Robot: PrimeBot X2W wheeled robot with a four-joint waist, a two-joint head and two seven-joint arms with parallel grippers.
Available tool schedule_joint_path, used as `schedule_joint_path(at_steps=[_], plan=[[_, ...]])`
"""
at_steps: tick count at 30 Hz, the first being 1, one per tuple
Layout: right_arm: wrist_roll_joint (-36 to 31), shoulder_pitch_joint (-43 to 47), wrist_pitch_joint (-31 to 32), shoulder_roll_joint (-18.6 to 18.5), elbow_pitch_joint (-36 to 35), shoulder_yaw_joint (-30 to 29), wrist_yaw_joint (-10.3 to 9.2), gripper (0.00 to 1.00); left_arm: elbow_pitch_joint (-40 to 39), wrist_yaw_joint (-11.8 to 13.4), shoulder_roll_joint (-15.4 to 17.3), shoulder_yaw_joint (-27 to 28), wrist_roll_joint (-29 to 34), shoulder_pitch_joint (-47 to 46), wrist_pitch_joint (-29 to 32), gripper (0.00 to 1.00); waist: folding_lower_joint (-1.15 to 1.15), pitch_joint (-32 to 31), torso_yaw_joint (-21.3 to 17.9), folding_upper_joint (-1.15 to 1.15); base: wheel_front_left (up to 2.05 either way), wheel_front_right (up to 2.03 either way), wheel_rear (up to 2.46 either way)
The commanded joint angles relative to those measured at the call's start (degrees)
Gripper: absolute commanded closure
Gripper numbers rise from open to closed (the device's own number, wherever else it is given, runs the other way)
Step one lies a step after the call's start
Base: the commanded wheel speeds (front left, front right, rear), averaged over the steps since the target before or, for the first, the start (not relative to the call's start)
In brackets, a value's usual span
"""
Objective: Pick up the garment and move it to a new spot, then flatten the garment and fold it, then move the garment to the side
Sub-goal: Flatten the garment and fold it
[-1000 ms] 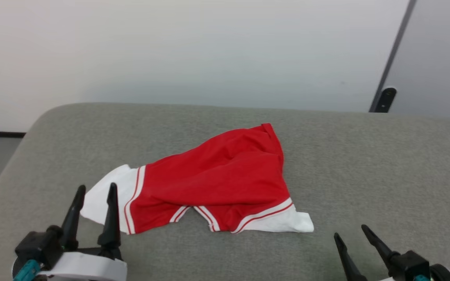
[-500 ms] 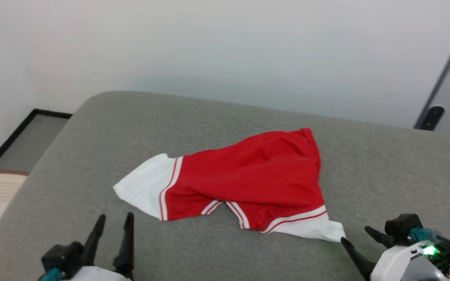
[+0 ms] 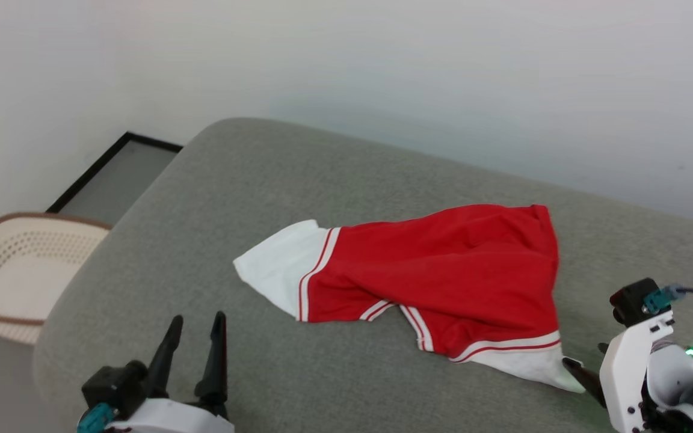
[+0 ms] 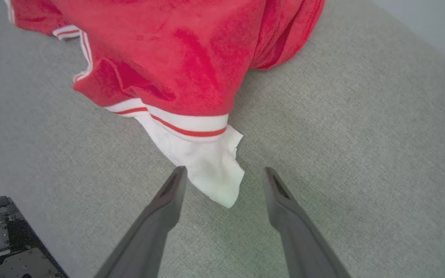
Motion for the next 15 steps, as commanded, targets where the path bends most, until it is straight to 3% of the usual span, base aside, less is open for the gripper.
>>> schedule_joint_path(at_steps=[1,7,15], plan=[[-0.1,-0.8,0.9,0.2,0.7,-0.1,-0.06,0.0,-0.1,-0.3,-0.1,0.0,0.6,-0.7,0.0,0.0,0.0,2.0,2.2,0.0,0.0,0.0,0.0],[-1.4,-6.7,6.1,0.8,5.8,0.4,-0.06,0.0,0.1,-0.6,-1.4,-1.8,0.4,-3.3,0.0,0.0,0.0,5.5,5.7,0.0,0.0,0.0,0.0],[0.0,-10.4,14.6,6.4,17.7,-1.7,-0.04,0.0,1.2,-0.7,-2.7,-3.4,-0.3,-5.5,0.0,0.0,0.0,7.8,8.5,0.0,0.0,0.0,0.0]])
